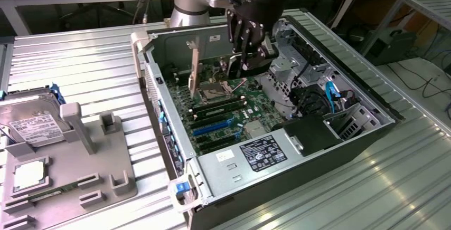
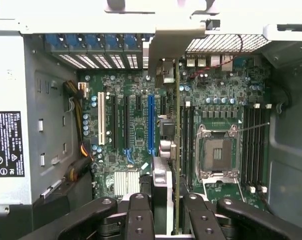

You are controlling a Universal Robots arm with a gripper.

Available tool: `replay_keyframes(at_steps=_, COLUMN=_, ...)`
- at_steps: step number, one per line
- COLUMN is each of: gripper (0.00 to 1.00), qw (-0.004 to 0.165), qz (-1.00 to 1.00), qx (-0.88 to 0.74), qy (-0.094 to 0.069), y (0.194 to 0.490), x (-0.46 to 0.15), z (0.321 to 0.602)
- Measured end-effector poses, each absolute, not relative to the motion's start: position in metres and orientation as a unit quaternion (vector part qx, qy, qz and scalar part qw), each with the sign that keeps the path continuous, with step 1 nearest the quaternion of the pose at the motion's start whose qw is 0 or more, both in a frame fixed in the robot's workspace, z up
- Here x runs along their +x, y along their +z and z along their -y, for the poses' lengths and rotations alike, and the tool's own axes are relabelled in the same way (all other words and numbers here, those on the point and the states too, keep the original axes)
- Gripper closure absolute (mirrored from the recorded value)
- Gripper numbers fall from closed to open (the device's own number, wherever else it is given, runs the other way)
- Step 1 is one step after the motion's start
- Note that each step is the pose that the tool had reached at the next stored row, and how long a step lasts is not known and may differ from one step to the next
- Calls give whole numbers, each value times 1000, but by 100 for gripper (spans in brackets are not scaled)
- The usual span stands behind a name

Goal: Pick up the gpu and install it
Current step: 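Insert the gpu into the slot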

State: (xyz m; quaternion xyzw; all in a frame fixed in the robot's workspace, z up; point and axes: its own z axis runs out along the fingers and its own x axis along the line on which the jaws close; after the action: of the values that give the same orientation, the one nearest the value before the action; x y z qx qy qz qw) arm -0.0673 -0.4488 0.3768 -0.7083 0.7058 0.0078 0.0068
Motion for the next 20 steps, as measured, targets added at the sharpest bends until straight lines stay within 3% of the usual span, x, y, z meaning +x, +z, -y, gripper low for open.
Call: replay_keyframes(at_steps=20, gripper=72, qw=12, qz=-706, qx=-708, qy=2, y=349, x=-80, z=448)
